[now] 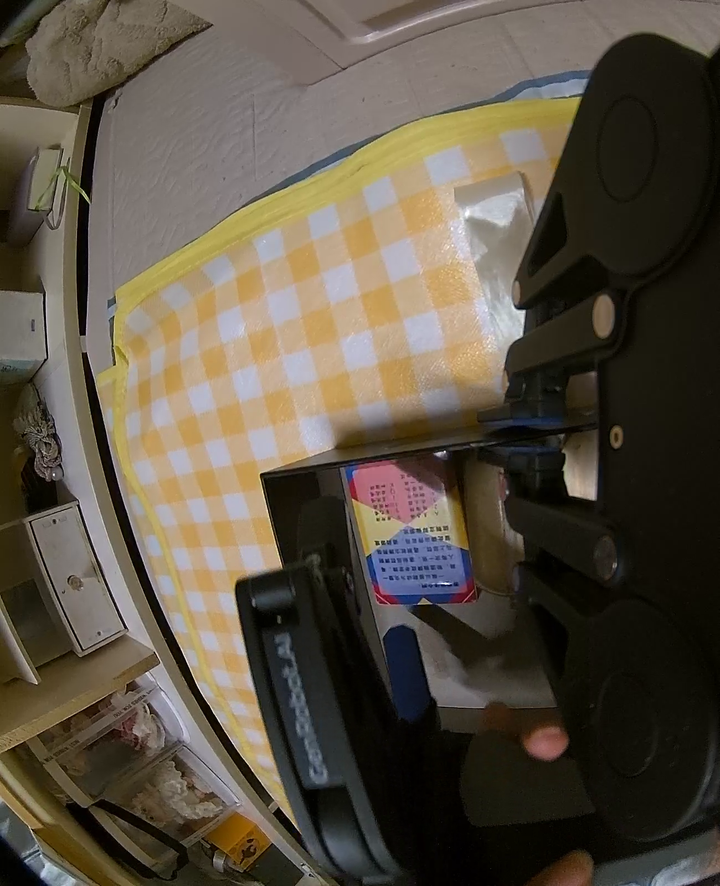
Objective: Organize rigid objects
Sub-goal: 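Carry the card box into the black tray and open the left tool, then move the left tool to the black hair claw clip and grasp it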
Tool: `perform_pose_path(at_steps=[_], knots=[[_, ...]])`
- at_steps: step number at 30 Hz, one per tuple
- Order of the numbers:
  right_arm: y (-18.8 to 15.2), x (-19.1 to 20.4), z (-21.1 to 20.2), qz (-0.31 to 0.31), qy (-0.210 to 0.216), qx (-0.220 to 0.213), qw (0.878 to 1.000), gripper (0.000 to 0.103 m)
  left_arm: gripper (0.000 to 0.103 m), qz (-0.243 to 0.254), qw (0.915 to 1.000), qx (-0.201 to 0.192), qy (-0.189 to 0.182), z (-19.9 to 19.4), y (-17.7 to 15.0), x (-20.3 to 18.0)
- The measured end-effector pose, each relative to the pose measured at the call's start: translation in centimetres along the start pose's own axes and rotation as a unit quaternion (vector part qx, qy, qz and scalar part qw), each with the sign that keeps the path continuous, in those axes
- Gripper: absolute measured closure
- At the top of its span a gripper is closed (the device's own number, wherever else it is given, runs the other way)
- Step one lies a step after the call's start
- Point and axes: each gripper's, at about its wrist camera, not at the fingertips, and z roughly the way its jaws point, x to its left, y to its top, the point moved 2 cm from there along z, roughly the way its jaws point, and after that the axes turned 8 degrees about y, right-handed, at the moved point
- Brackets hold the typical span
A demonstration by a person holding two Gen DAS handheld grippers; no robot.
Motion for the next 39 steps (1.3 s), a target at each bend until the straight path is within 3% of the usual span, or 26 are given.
perform_pose_path(at_steps=[15, 21, 32, 39], knots=[[-0.1, -0.3, 0.0, 0.006, 0.005, -0.001, 1.0, 0.096, 0.0, 0.072, 0.9968, -0.016, 0.031, -4.2, -0.3, -0.2], [-0.1, -0.3, -0.1, 0.007, 0.005, -0.001, 1.0, 0.096, 0.0, 0.109, 0.9919, -0.04, 0.052, -6.5, -0.8, 0.2], [-0.1, -0.3, 0.0, 0.007, 0.005, -0.001, 1.0, 0.096, 0.0, 0.188, 0.9778, -0.078, 0.049, -11.1, -2.6, 0.2], [-0.1, -0.3, 0.0, 0.007, 0.005, -0.001, 1.0, 0.096, 0.0, 0.209, 0.9731, -0.085, 0.046, -13.4, -4.0, 1.2]])
